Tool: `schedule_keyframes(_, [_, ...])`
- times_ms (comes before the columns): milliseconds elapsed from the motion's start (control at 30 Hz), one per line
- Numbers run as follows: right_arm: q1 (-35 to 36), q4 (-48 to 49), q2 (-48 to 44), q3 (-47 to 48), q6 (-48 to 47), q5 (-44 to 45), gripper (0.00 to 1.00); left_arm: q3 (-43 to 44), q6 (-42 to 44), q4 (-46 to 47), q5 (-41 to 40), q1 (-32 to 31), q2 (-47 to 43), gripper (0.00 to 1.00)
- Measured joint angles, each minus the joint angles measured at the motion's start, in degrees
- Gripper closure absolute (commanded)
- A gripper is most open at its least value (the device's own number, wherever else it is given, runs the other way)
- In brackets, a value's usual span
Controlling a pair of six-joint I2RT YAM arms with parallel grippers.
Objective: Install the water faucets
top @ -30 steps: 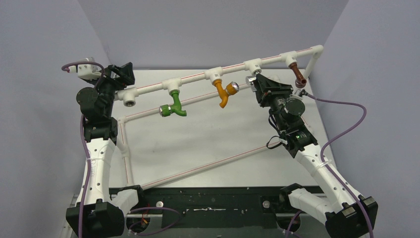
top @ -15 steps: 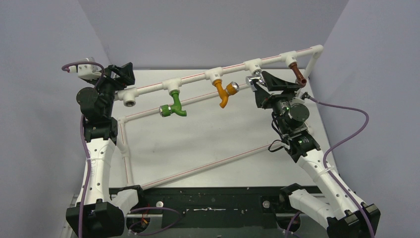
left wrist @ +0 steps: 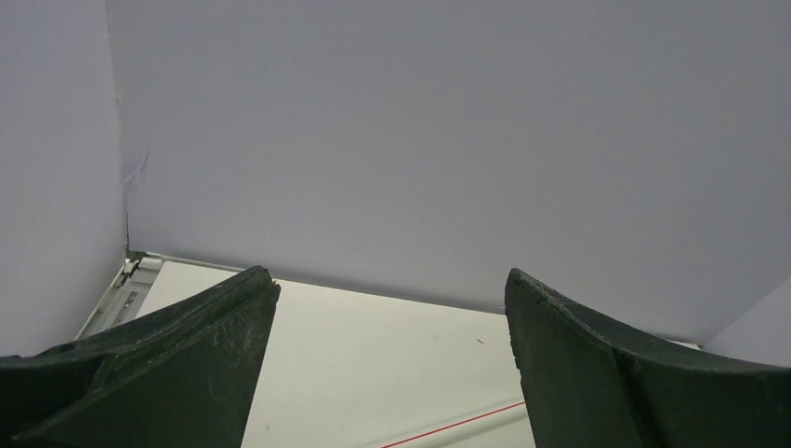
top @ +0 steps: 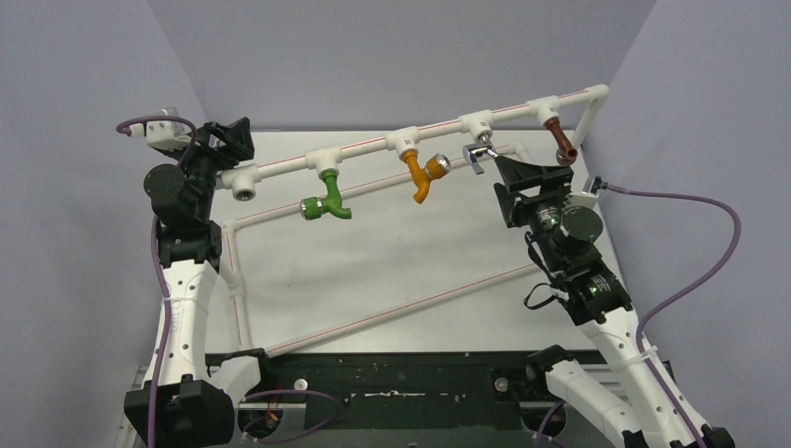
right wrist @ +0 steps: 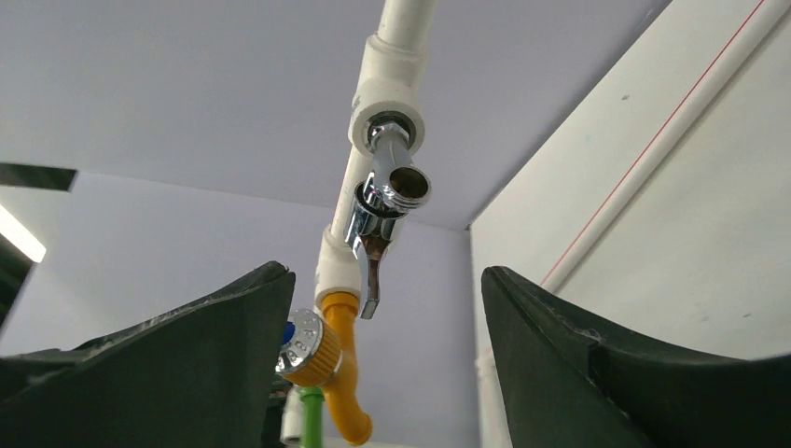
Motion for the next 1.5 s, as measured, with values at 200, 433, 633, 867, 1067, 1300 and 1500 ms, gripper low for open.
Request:
schedule_keyframes(200, [0.02, -4.28, -0.85, 5.97, -20.09, 0.81, 0.24, 0.00, 0.00, 0.00, 0.00, 0.00, 0.00, 0.10])
schedule_keyframes(433, [0.00, -4.52, -0.22, 10.95, -50.23, -3.02, 0.28, 0.00, 0.00, -0.02, 0.00, 0.00, 0.00, 0.10])
schedule_keyframes(633, [0.00, -4.04, -0.26, 10.95, -77.15, -7.34, 0.25, 0.00, 0.00, 0.00, 0.00, 0.00, 0.00, 0.10])
schedule_keyframes(867, [0.15, -5.01, -0.72, 8.63, -104.08, -12.92, 0.23, 0.00, 0.00, 0.00, 0.02, 0.00, 0.00, 0.10])
schedule_keyframes(1067, [2.27, -2.75, 1.18, 6.16, -120.74, -11.13, 0.24, 0.00, 0.00, 0.00, 0.02, 0.00, 0.00, 0.10])
schedule_keyframes(1300, [2.40, 5.35, 5.14, 1.77, -134.66, -8.59, 0.25, 0.00, -0.02, 0.00, 0.02, 0.00, 0.00, 0.10])
schedule_keyframes(1500, [3.08, 12.11, 7.45, -0.09, -143.64, -8.13, 0.27, 0.00, -0.02, 0.00, 0.04, 0.00, 0.00, 0.10])
